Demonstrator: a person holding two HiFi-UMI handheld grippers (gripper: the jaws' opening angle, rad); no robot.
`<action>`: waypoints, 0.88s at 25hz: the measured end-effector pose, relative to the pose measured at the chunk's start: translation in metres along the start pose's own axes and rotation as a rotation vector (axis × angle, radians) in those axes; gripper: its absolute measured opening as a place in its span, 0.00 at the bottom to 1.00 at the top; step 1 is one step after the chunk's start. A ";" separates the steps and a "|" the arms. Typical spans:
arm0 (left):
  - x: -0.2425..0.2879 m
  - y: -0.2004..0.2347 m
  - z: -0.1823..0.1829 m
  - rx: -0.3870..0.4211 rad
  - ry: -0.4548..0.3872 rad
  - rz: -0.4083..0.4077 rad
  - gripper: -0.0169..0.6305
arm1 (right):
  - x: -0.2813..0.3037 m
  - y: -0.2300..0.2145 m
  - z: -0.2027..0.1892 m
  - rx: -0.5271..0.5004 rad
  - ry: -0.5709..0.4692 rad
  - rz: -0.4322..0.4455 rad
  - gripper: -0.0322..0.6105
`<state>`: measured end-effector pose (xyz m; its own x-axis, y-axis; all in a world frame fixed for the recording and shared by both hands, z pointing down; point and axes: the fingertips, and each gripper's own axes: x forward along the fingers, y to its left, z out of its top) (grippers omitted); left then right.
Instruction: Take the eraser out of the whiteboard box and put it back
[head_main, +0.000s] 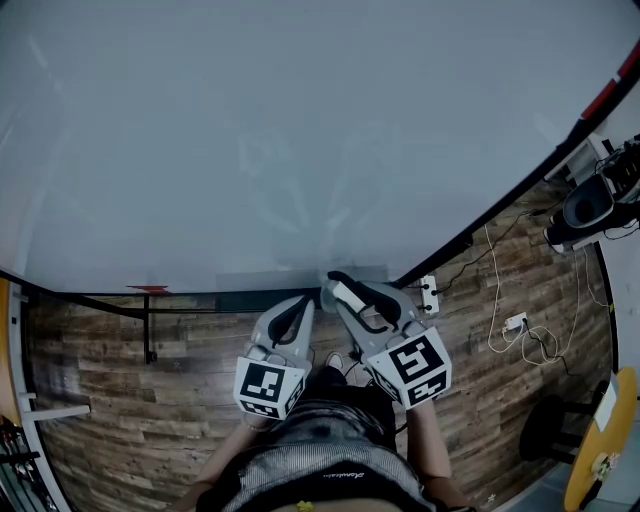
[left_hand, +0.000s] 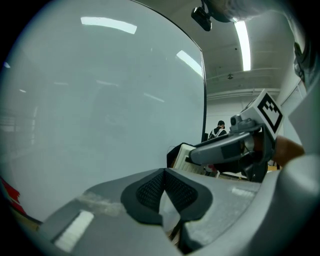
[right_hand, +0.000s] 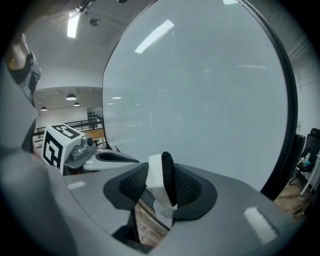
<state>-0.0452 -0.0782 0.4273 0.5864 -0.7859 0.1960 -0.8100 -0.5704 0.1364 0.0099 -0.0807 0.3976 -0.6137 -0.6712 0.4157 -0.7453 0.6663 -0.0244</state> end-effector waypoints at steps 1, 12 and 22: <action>0.000 -0.001 0.001 0.000 -0.001 0.000 0.03 | -0.002 0.000 0.004 -0.001 -0.004 0.003 0.29; -0.002 -0.002 -0.003 -0.001 0.006 0.009 0.03 | -0.015 0.004 0.021 -0.007 -0.024 0.006 0.29; 0.000 -0.008 -0.010 -0.001 0.022 0.003 0.03 | -0.022 0.001 0.023 0.006 -0.044 0.008 0.29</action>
<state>-0.0385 -0.0709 0.4354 0.5836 -0.7822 0.2180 -0.8119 -0.5676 0.1368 0.0169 -0.0727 0.3676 -0.6301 -0.6798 0.3753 -0.7420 0.6696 -0.0328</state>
